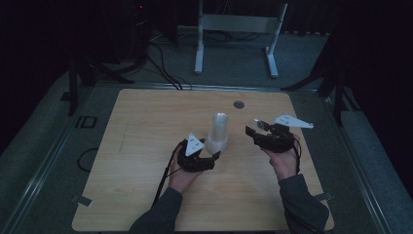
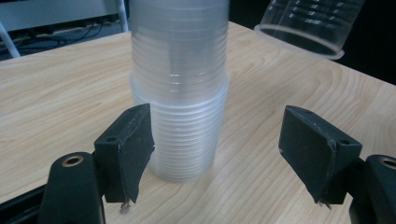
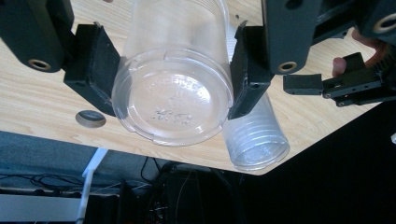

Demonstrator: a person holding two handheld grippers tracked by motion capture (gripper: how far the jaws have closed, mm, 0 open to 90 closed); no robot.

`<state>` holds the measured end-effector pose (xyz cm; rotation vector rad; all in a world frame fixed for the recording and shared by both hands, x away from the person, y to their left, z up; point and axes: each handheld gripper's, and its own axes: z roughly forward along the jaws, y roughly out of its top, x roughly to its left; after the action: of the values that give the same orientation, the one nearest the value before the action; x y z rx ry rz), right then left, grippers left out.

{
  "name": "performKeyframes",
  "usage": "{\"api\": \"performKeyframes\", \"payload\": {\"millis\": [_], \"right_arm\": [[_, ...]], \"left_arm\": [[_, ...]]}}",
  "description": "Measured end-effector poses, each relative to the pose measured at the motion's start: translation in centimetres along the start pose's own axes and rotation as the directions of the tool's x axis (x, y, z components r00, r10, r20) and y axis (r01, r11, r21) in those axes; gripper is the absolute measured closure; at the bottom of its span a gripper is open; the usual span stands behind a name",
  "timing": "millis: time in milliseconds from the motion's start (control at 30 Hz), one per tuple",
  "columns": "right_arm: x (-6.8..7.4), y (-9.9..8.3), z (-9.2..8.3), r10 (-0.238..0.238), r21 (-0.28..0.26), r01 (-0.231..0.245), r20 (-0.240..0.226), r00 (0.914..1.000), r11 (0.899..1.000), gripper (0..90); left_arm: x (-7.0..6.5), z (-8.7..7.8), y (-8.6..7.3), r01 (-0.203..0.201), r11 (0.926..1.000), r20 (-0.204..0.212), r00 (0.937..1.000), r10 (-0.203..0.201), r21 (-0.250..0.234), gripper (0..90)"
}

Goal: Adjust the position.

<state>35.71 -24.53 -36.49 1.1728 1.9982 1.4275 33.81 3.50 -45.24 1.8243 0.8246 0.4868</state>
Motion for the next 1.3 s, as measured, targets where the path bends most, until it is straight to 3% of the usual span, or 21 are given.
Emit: {"api": "performKeyframes", "payload": {"millis": [300,633,1000,1300], "right_arm": [[0.4,-1.3,0.3,0.017,0.011,-0.017,-0.014,0.9998,1.000,40.6],[0.5,-2.0,0.3,0.051,0.008,-0.050,-0.041,0.9979,0.999,40.7],[0.7,-2.9,0.3,0.097,-0.006,-0.097,-0.054,0.9939,0.995,40.8],[0.9,-3.9,0.4,0.167,-0.007,-0.167,-0.062,0.9840,0.986,40.8]], "left_arm": [[-1.2,-0.1,0.5,-0.034,0.9992,0.053,0.9980,0.035,-0.020,26.1],[-2.6,0.3,1.5,-0.080,0.9958,0.106,0.9907,0.085,-0.045,26.0],[-3.4,0.6,1.8,-0.105,0.9923,0.120,0.9864,0.112,-0.067,26.0],[-4.0,1.0,1.9,-0.126,0.9889,0.130,0.9821,0.136,-0.078,25.9]]}}
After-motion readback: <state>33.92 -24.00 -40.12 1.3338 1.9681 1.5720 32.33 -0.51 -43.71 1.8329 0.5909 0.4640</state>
